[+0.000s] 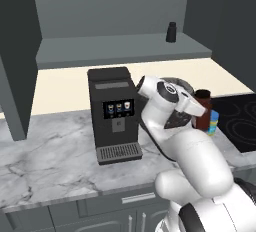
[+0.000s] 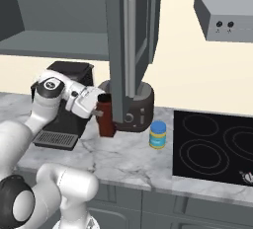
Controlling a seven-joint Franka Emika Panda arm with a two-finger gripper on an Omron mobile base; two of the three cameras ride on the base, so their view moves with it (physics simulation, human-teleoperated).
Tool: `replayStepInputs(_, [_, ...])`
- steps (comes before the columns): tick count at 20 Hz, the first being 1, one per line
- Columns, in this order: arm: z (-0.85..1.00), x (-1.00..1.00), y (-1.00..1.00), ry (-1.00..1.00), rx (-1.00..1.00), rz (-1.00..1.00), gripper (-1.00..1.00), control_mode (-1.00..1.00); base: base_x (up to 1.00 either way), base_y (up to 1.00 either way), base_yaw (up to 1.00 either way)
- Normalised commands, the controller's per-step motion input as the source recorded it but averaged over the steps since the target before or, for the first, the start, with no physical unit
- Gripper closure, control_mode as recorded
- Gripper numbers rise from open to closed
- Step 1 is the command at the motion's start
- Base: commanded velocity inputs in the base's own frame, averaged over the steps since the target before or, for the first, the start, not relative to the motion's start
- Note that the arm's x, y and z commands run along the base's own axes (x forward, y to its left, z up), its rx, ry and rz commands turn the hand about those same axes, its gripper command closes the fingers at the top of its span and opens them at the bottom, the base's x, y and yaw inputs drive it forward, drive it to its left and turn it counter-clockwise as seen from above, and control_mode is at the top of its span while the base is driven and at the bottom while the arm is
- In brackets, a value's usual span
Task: Collect the paprika, mayonnaise, and shaker from the cabinet and place them next to the stove.
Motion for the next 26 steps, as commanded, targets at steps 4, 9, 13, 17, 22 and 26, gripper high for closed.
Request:
replayStepInputs(4, [-0.62,0.00,-0.43,0.13,0.00,-0.12,1.00,-1.00,0.00,0.00,0.00])
replayStepInputs(9, [-0.56,0.02,-0.60,0.09,0.00,-0.07,1.00,-1.00,0.00,0.00,0.00])
replayStepInputs(13, [-0.57,0.01,-0.58,0.03,-0.02,-0.04,1.00,-1.00,0.00,0.00,0.00])
replayStepInputs(17, [-0.56,0.07,-0.31,0.00,-0.08,-0.05,1.00,-1.00,0.00,0.00,0.00])
replayStepInputs(22, [-0.23,0.10,-0.25,-0.04,-0.01,-0.01,1.00,-1.00,0.00,0.00,0.00])
replayStepInputs(26, [-0.06,0.10,-0.41,-0.04,0.02,0.00,1.00,-1.00,0.00,0.00,0.00])
